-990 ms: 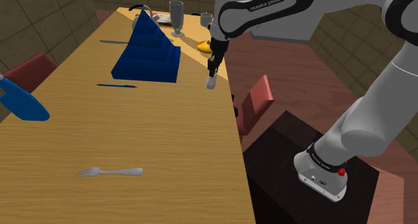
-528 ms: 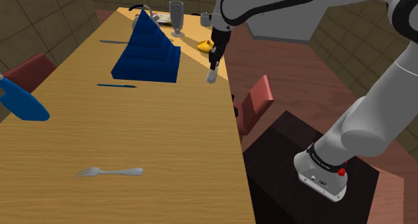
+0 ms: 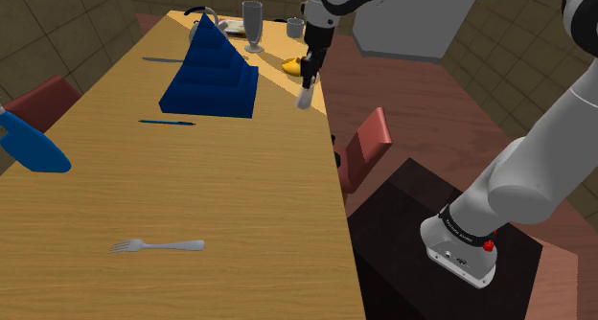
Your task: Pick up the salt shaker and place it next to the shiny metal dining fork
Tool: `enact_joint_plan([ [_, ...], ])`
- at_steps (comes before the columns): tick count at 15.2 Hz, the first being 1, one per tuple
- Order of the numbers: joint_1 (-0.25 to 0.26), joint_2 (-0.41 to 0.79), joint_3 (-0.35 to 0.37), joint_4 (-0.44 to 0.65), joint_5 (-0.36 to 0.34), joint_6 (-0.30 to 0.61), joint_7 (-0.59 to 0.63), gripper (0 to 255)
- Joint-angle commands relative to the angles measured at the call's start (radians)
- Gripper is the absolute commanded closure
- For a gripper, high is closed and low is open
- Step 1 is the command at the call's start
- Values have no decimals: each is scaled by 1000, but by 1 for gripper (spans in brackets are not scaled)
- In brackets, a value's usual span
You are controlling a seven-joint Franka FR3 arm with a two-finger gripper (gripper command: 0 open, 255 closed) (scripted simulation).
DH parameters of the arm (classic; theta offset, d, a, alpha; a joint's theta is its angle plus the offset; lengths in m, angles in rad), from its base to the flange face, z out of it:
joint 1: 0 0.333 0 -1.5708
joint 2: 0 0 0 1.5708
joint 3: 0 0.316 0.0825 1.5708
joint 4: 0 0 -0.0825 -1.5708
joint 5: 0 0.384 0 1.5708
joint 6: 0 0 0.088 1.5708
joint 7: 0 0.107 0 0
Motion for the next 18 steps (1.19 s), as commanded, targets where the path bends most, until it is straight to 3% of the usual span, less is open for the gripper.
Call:
enact_joint_plan([
  [1, -1, -4, -1, 24, 0, -28, 0, 255],
  [11, -2, -13, -1, 147, -2, -160, 9, 255],
  [18, 68, -45, 64, 80, 1, -115, 140, 255],
])
